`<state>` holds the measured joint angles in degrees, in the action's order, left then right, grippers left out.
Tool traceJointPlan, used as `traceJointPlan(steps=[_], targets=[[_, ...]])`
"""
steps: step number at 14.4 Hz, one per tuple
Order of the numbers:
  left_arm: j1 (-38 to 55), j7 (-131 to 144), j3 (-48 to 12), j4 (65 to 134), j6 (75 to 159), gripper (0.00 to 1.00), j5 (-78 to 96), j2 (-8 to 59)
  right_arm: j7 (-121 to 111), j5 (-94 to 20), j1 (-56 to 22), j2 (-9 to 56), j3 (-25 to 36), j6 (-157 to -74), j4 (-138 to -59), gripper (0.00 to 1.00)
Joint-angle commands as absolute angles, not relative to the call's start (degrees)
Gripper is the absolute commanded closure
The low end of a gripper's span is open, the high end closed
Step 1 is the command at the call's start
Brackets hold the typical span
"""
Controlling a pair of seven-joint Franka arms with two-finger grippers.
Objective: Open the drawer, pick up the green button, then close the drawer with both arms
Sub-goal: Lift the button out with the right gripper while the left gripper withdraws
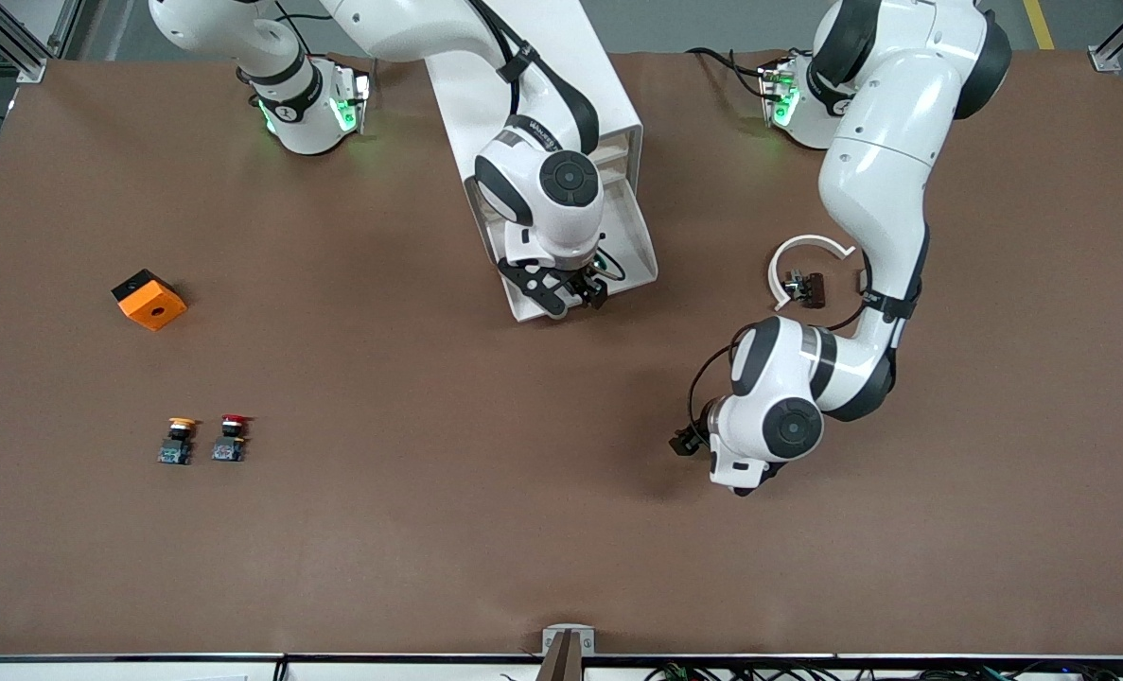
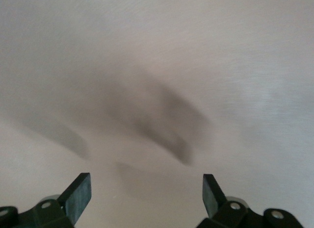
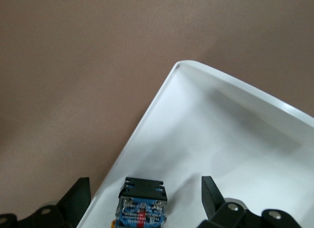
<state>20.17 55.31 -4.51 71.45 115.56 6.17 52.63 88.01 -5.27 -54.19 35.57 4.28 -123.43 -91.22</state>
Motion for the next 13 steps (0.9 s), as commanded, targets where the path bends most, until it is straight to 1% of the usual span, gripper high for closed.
traceJointPlan(steps=[1,4,8,9,11,13], targets=[[21.00,55.54,-5.09,71.72,117.68,0.00,4.48,50.89,87.45,-4.57,-55.11,35.86,4.83,-123.40,-90.44,0.04],[22.94,55.90,-5.10,71.72,118.91,0.00,4.48,49.58,87.45,-4.66,-55.11,35.86,4.83,-123.22,-90.26,0.05],[24.87,54.85,-5.01,71.81,119.09,0.00,4.13,47.55,87.63,-4.66,-55.20,35.86,4.83,-123.22,-90.26,0.17],[25.22,54.67,-5.01,71.81,119.18,0.00,4.13,47.55,87.71,-4.75,-55.20,35.86,4.83,-123.22,-90.26,0.17],[26.01,54.67,-5.01,71.89,119.27,0.00,4.04,47.20,87.80,-4.75,-55.37,35.86,4.75,-123.13,-90.26,0.23],[26.98,54.49,-4.92,71.89,119.27,0.00,4.04,46.85,87.54,-4.75,-55.46,35.86,4.83,-123.13,-90.26,0.34]])
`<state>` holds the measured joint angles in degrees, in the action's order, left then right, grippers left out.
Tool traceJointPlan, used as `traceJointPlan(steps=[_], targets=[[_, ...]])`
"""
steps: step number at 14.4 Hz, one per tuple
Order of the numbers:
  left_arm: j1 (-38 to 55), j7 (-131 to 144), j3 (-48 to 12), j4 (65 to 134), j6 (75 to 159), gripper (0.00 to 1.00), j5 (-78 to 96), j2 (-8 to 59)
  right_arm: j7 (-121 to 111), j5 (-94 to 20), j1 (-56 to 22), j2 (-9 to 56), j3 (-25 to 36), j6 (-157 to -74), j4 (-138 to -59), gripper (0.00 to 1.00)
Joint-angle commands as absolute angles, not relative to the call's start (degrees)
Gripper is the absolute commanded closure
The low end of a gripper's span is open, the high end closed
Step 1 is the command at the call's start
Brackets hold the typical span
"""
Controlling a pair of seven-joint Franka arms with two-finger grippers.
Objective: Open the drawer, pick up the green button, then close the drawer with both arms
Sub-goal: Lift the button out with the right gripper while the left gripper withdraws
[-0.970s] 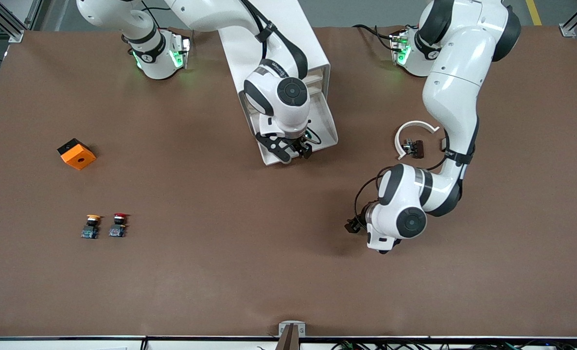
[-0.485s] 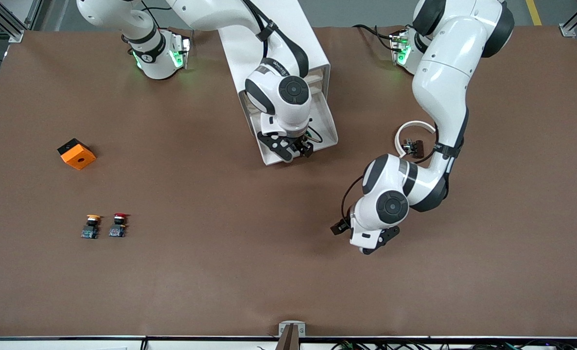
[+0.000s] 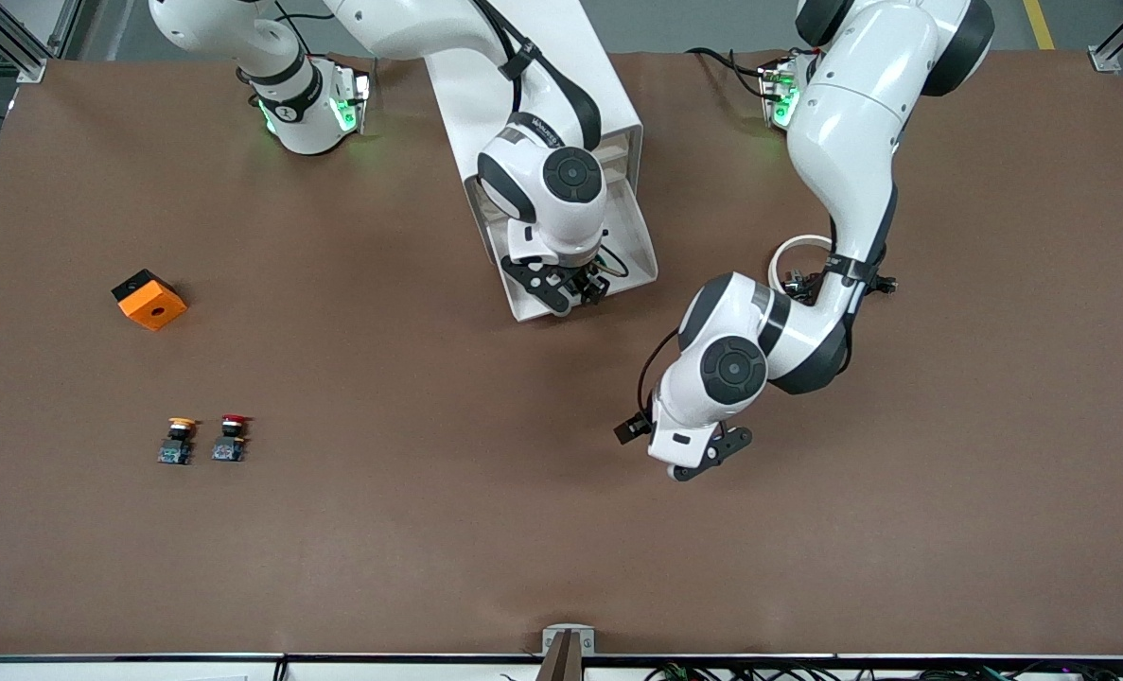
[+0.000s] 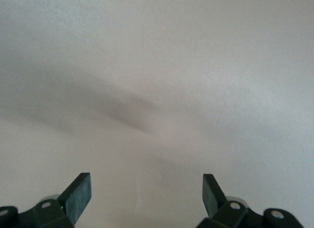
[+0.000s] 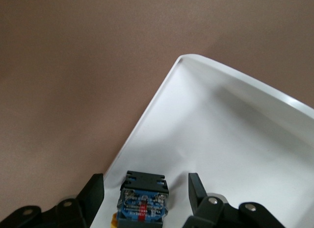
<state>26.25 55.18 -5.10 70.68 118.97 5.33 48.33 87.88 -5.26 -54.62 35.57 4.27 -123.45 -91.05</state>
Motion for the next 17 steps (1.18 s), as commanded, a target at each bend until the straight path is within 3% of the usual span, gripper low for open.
traceJointPlan(steps=[1,3,4,6,7,11,15,17], targets=[[27.07,54.23,-4.92,71.89,119.27,0.00,4.04,46.85,87.54,-4.75,-55.46,35.86,4.75,-123.05,-90.26,0.36],[27.16,53.97,-4.92,71.98,119.35,0.00,4.04,46.85,87.37,-4.75,-55.46,35.77,4.75,-123.05,-90.18,0.47],[27.16,53.53,-4.92,71.98,119.36,0.00,4.04,46.93,87.36,-4.75,-55.46,35.77,4.83,-123.05,-90.18,0.59],[27.16,53.00,-4.92,72.07,119.36,0.00,4.04,46.93,87.36,-4.83,-55.46,35.68,4.75,-123.13,-90.09,0.95],[27.16,53.00,-4.92,72.07,119.36,0.00,3.96,46.93,87.54,-5.10,-55.46,35.68,4.75,-123.05,-89.91,1.00],[27.16,53.00,-4.92,72.16,119.36,0.00,3.78,47.02,87.36,-5.27,-54.59,35.33,4.75,-122.35,-88.61,1.00],[27.25,53.00,-5.01,72.16,119.44,0.00,2.29,46.93,79.84,-5.36,-51.08,35.07,4.83,-107.00,-77.46,1.00],[27.51,53.00,-5.10,72.16,119.36,0.00,2.29,46.76,70.45,-5.19,-48.01,34.63,5.10,-103.81,-74.19,1.00]])
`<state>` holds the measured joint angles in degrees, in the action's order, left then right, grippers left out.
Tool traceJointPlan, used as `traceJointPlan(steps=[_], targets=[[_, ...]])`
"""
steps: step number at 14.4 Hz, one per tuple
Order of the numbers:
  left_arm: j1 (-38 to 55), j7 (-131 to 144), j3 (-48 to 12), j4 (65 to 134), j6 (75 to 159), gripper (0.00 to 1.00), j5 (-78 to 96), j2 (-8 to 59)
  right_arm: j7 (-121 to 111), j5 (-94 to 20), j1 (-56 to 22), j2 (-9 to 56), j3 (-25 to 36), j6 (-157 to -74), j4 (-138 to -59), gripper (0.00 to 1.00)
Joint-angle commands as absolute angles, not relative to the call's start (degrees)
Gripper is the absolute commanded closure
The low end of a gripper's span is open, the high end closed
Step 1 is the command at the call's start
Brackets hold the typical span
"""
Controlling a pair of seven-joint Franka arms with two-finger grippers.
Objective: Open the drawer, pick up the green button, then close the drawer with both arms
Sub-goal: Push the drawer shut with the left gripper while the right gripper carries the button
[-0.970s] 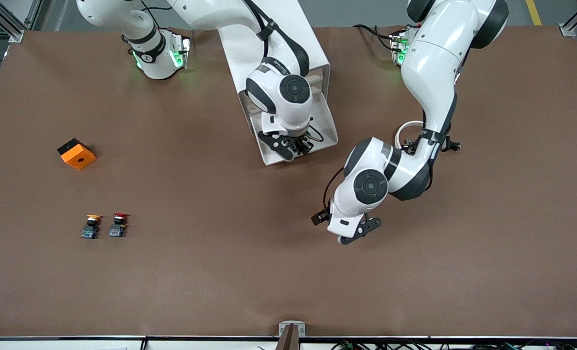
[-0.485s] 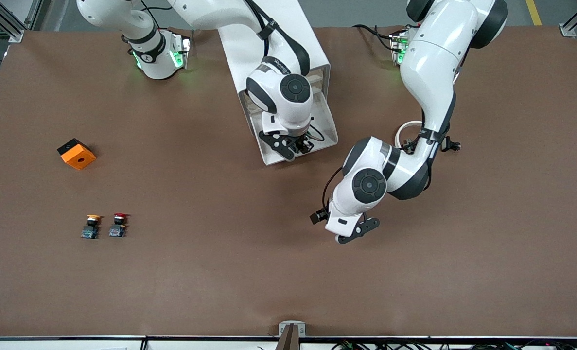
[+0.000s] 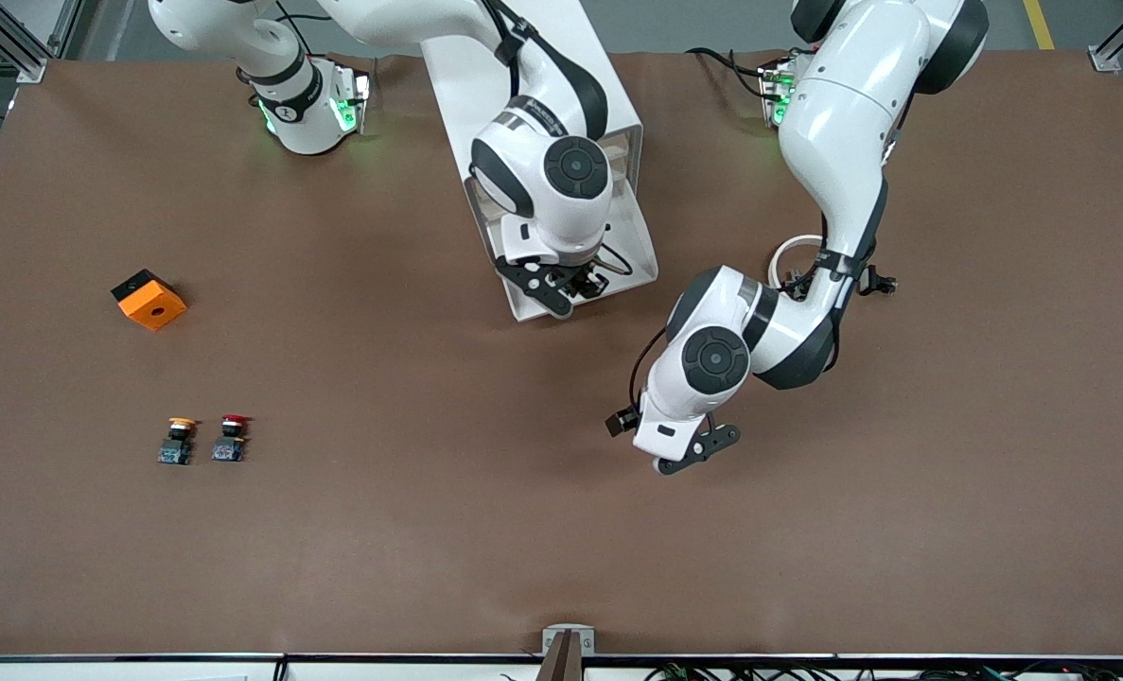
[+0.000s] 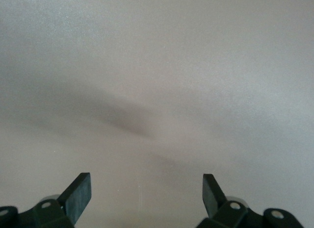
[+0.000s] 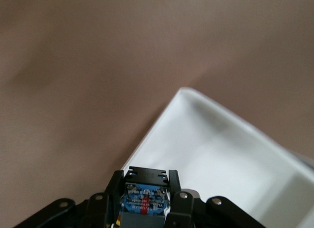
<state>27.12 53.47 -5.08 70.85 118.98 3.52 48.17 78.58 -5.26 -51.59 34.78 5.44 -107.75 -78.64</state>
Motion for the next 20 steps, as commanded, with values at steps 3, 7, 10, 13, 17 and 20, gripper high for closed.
traceJointPlan(steps=[3,7,10,13,17,20], targets=[[28.29,53.09,-5.27,72.59,119.44,0.00,2.02,46.32,54.11,-5.36,-39.67,31.38,5.01,-103.27,-72.77,1.00],[30.93,53.35,-5.27,76.19,119.44,0.00,1.15,43.86,38.54,-5.01,-30.44,31.90,5.10,-106.60,-74.43,1.00],[32.86,54.05,-5.45,77.60,120.93,0.00,-2.54,43.77,24.04,-5.01,-22.44,32.25,5.10,-114.32,-80.05,1.00],[34.27,53.96,-7.47,78.92,120.94,0.00,-2.55,43.50,14.09,-4.84,-16.72,34.18,5.10,-121.01,-84.19,1.00],[36.82,53.96,-7.38,83.39,121.11,0.00,-2.72,41.76,8.10,-4.48,-12.22,39.28,5.19,-127.34,-84.29,1.00],[38.14,53.88,-7.56,87.88,123.12,0.00,-2.72,39.38,4.84,-4.39,-10.11,42.27,5.19,-130.24,-84.29,1.00]])
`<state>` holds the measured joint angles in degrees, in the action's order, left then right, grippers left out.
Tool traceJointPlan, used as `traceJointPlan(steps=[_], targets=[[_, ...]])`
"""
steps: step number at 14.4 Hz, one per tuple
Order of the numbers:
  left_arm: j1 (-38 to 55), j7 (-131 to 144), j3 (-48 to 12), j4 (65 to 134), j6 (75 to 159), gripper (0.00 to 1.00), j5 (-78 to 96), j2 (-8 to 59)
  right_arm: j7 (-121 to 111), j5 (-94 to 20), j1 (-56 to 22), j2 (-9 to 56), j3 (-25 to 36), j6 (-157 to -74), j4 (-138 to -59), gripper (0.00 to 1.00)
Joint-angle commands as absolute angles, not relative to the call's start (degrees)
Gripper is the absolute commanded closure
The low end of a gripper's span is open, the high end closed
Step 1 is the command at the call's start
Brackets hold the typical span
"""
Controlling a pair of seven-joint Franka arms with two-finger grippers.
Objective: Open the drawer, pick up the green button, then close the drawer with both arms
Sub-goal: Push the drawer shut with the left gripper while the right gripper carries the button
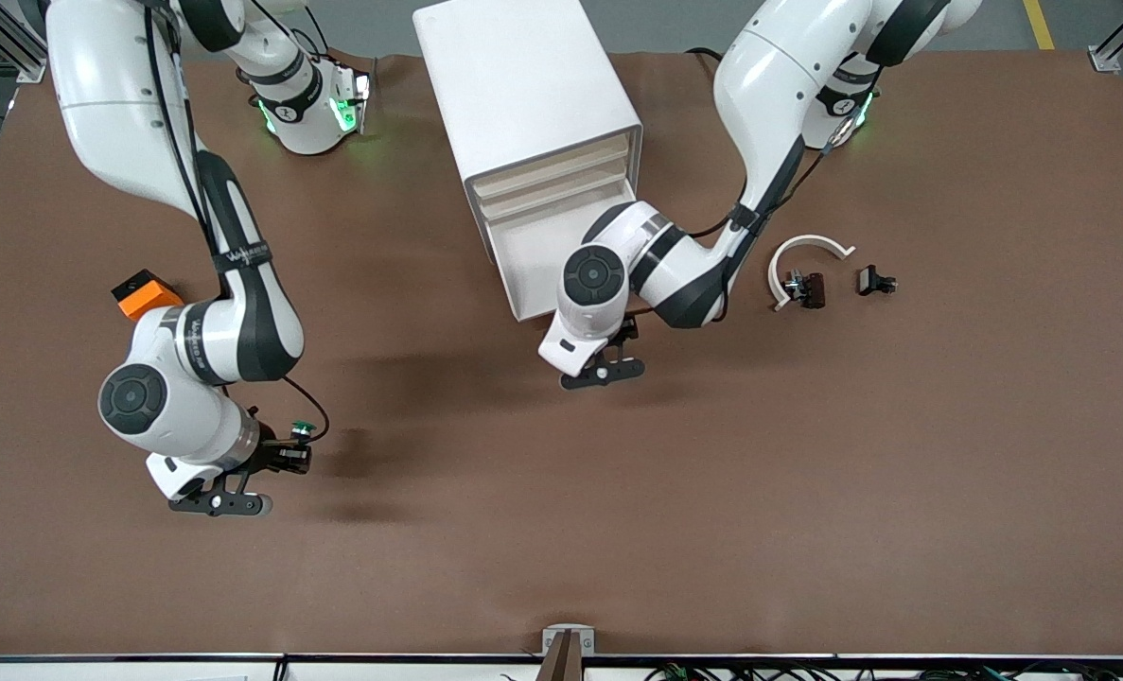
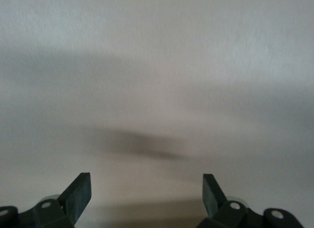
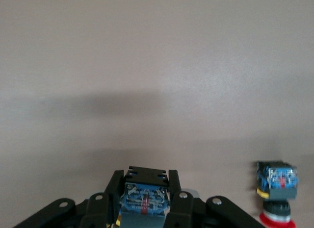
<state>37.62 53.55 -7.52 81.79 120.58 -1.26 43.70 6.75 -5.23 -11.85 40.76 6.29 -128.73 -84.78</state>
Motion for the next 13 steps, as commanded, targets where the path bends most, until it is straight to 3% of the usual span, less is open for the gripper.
traceJointPlan(steps=[1,4,13], targets=[[38.32,53.88,-7.82,89.98,125.05,0.00,-2.64,38.33,3.35,-3.96,-9.85,43.41,5.19,-130.43,-84.29,1.00],[38.32,54.32,-8.88,94.56,129.63,0.00,-2.64,36.48,2.11,-2.64,-8.09,44.82,5.19,-130.17,-84.29,1.00],[38.15,60.64,-14.76,99.84,129.38,0.00,-1.67,35.60,1.14,-2.11,-7.12,45.35,5.19,-130.43,-88.06,1.00]])
